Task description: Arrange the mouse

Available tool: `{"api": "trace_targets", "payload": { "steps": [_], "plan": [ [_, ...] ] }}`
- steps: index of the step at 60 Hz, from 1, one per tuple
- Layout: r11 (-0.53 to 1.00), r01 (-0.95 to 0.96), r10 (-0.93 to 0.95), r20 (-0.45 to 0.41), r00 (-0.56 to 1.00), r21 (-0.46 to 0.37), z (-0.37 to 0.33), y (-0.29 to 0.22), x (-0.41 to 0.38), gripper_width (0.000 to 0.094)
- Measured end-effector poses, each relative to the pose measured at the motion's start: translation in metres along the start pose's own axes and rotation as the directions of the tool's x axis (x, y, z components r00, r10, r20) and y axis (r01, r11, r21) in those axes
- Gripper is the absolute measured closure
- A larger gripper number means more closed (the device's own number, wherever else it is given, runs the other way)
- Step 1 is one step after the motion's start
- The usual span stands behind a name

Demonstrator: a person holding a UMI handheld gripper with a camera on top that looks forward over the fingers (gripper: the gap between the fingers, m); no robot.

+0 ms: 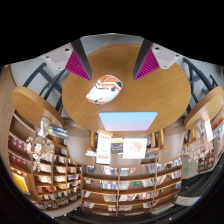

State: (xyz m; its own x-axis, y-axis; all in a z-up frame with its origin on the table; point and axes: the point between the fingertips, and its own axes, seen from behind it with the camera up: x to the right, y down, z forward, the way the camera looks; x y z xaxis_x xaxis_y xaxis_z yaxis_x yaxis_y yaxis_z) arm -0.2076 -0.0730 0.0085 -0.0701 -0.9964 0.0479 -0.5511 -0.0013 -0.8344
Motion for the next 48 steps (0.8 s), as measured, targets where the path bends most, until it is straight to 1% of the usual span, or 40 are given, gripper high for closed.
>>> {"api": "trace_targets", "payload": {
  "steps": [9, 17, 20, 27, 48],
  "plan": [
    [1.0, -0.004, 0.004, -0.001, 1.0, -0.02, 0.026, -0.006, 0.001, 0.0089],
    [0.998, -0.023, 0.024, 0.01, 1.0, -0.057, 0.048, -0.006, -0.001, 0.0089],
    [0.997, -0.039, 0.039, 0.005, 0.999, -0.061, 0.054, -0.009, 0.001, 0.0071],
    [0.997, -0.043, 0.044, 0.003, 0.999, -0.068, 0.066, -0.016, 0.001, 0.0077],
    [0.996, -0.01, 0.015, 0.053, 0.998, -0.094, 0.111, -0.047, -0.01, 0.008]
  ]
}}
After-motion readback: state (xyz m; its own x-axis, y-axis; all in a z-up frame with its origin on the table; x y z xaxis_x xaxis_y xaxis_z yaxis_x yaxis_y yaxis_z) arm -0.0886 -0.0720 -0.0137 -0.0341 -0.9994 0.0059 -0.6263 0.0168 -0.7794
